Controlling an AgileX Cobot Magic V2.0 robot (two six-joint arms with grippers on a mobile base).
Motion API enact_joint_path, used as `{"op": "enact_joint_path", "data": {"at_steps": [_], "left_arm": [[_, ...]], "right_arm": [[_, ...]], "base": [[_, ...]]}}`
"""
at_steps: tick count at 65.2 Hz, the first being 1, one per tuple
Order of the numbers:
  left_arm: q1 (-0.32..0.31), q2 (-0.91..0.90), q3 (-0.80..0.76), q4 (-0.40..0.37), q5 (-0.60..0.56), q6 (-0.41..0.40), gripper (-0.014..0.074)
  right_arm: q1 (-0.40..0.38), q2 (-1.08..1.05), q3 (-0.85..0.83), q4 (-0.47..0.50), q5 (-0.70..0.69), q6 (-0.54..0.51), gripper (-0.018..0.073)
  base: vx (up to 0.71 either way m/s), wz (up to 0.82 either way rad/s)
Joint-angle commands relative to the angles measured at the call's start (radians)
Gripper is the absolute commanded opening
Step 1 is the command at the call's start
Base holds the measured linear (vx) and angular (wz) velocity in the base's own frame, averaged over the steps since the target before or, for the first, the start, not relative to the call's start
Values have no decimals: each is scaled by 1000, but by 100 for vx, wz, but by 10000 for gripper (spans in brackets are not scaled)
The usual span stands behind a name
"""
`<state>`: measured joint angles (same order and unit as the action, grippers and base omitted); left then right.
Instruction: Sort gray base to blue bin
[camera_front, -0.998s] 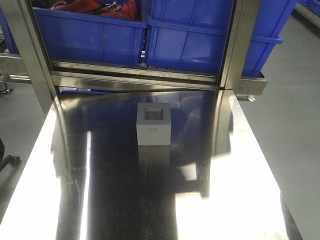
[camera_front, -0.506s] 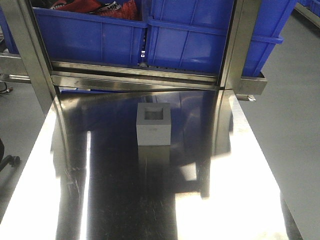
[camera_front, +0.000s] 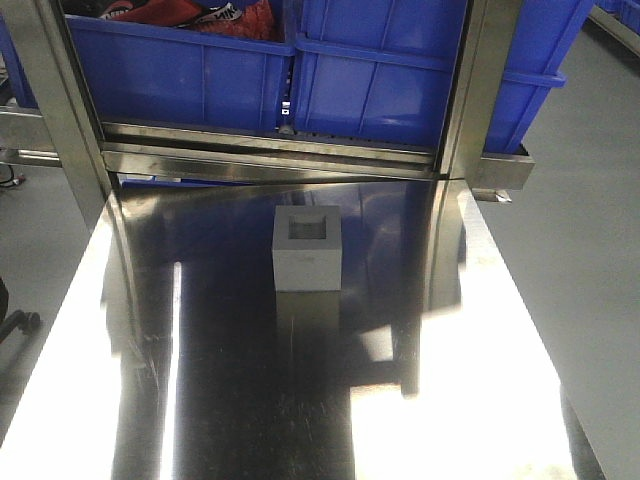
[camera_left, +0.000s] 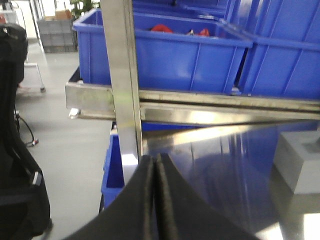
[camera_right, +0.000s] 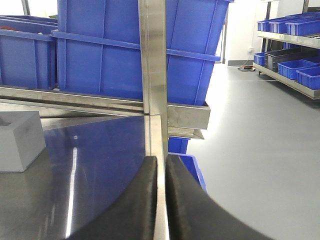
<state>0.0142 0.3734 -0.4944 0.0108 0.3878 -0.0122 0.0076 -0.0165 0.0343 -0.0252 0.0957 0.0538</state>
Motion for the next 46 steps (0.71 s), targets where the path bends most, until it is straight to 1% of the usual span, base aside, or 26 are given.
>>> {"op": "enact_joint_path", "data": {"at_steps": [1, 6, 11, 13, 19, 25, 31, 34, 38, 46], "left_arm": [[1, 22, -35, -11, -64, 4, -1], [1, 21, -35, -11, -64, 4, 26], [1, 21, -35, -11, -62, 4, 87], [1, 21, -35, -11, -62, 3, 129], [1, 21, -35, -11, -61, 3, 283], [1, 21, -35, -11, -60, -1, 492], [1, 21, -35, -11, -59, -1, 638], [1, 21, -35, -11, -57, -1, 694], [1, 21, -35, -11, -57, -1, 734], [1, 21, -35, -11, -61, -2, 715]], "right_arm": [[-4, -9, -4, -6, -79, -7, -4], [-4, -9, -4, -6, -79, -7, -4], [-4, -9, -4, -6, -79, -7, -4], [-4, -9, -4, -6, -79, -7, -4], [-4, -9, -4, -6, -79, -7, -4], [-4, -9, -4, -6, -79, -7, -4], [-4, -9, -4, -6, -79, -7, -4], [-4, -9, -4, -6, -79, -7, -4], [-4, -9, -4, -6, -79, -7, -4], [-4, -9, -4, -6, -79, -7, -4]], "base": [[0, 0], [0, 0], [0, 0], [0, 0], [0, 0], [0, 0], [0, 0], [0, 0], [0, 0], [0, 0]]}}
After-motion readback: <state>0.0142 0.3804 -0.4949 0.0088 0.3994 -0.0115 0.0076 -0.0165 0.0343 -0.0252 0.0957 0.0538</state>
